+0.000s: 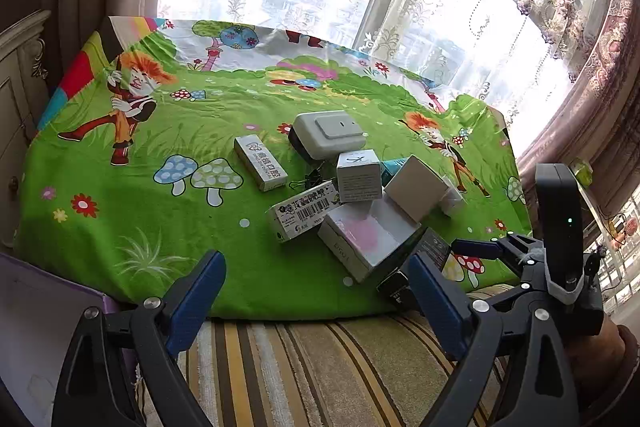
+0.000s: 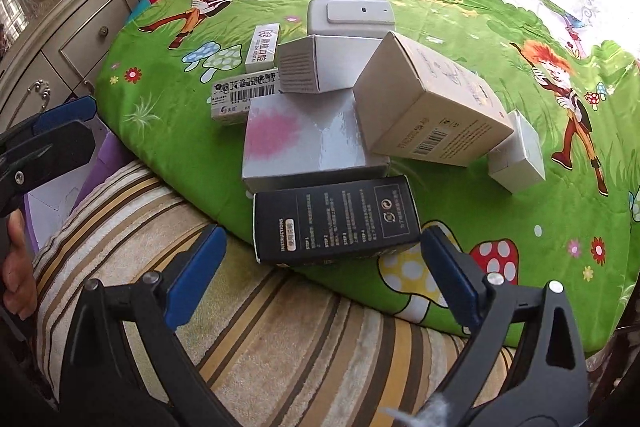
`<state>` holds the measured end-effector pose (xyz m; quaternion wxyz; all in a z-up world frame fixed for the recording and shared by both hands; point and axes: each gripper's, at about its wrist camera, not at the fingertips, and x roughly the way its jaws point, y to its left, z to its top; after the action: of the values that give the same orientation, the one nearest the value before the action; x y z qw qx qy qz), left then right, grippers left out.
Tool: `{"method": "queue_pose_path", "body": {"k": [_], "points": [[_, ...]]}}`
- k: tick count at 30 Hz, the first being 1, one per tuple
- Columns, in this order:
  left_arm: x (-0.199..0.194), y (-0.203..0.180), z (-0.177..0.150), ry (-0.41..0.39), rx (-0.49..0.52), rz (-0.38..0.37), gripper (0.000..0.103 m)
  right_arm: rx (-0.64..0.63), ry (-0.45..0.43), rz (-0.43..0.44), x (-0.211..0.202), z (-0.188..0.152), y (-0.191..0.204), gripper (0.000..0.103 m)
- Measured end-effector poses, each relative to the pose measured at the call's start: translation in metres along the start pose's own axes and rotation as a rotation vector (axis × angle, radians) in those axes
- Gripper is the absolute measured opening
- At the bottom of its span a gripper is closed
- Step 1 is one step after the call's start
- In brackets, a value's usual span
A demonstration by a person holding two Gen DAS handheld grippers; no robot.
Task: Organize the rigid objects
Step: 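Grasp the black instruction box with the right tool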
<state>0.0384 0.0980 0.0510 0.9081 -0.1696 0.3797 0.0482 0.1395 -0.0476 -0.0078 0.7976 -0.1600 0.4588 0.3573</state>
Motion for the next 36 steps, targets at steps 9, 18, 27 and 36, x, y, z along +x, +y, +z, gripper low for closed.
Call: {"method": "queue_pose_path", "body": {"k": [9,18,27,36], "points": [[0.013,-0.010,0.007,0.022,0.027,-0.005,0.093,0.050,-0.012,0.033,-0.003,-0.001,-0.014,0.100],[0.023,-0.020,0.019,0.025,0.067,-0.024,0.093,-0.090,0.014,0.054,0.005,0.002,-0.002,0.100],[0.041,-0.039,0.047,0.013,0.145,-0.062,0.093,-0.089,0.038,0.109,0.019,-0.005,-0.006,0.087],[0.063,-0.087,0.062,0.055,0.336,-0.154,0.093,0.184,-0.087,0.029,-0.015,-0.023,-0.050,0.087]]}}
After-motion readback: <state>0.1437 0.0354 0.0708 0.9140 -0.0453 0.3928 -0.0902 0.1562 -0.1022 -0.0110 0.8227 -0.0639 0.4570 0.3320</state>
